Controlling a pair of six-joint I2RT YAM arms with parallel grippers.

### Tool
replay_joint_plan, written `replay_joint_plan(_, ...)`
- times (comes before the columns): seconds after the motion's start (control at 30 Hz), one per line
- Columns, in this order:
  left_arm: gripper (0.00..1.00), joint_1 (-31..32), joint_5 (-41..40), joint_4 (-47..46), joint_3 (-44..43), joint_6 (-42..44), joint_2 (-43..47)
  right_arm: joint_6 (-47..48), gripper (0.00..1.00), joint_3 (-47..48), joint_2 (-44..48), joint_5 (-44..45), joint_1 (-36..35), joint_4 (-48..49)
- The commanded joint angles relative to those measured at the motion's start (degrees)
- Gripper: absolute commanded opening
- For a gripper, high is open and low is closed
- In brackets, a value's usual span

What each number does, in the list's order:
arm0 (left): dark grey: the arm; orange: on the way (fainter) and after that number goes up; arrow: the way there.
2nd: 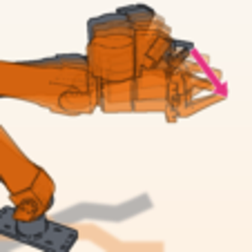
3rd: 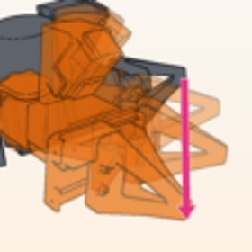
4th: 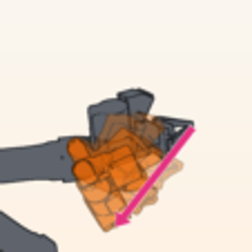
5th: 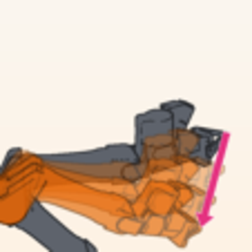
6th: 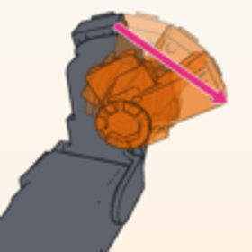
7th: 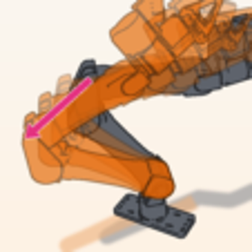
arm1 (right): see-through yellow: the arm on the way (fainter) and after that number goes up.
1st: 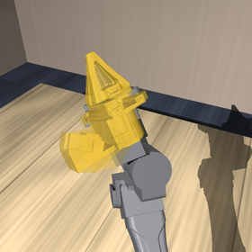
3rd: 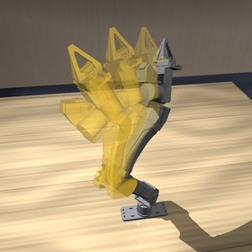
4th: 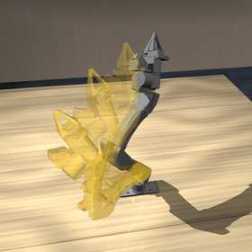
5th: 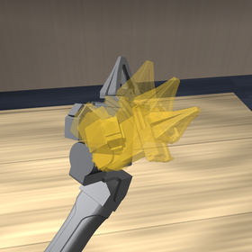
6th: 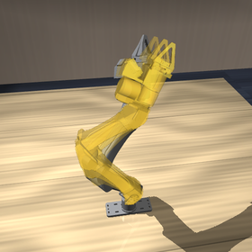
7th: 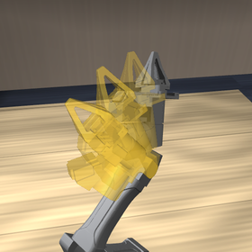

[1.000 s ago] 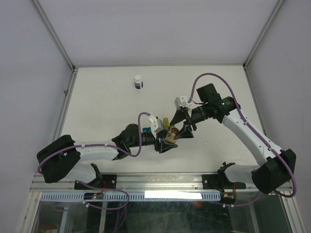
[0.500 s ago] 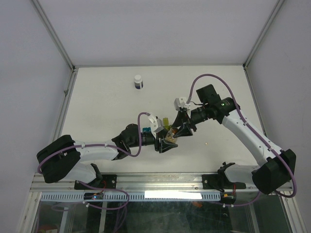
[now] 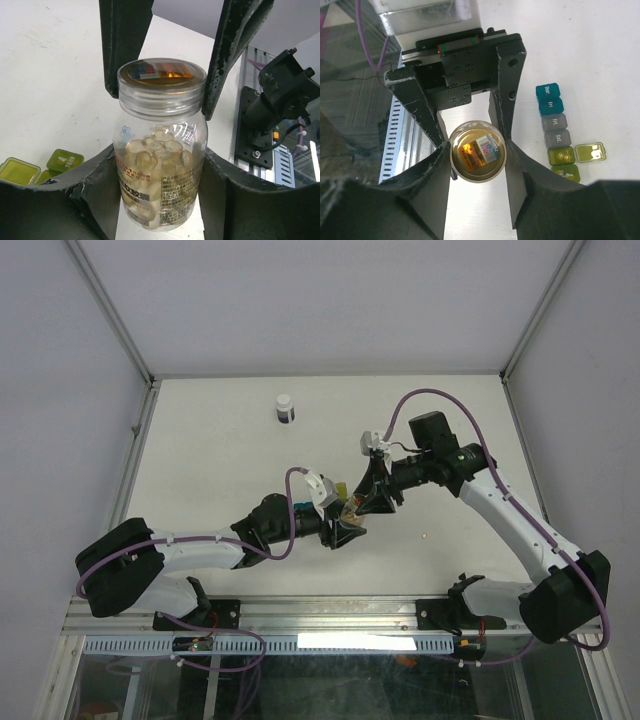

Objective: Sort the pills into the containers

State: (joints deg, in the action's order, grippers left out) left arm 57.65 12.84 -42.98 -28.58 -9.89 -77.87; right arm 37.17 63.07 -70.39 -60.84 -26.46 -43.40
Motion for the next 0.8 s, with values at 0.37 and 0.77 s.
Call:
replay_joint_plan(0.37,0.99,-1.27,-8.41,-0.40,3.12,0.80,9.86,-8.09,0.03,-2.57,4.06,4.22,13.40,9.92)
replay_joint_plan(0.77,0.99,-6.13,-9.78,16.57,5.53,11.78,14.91,-12.16,0.00,-5.61,-2.65,24.88,38.89,27.80)
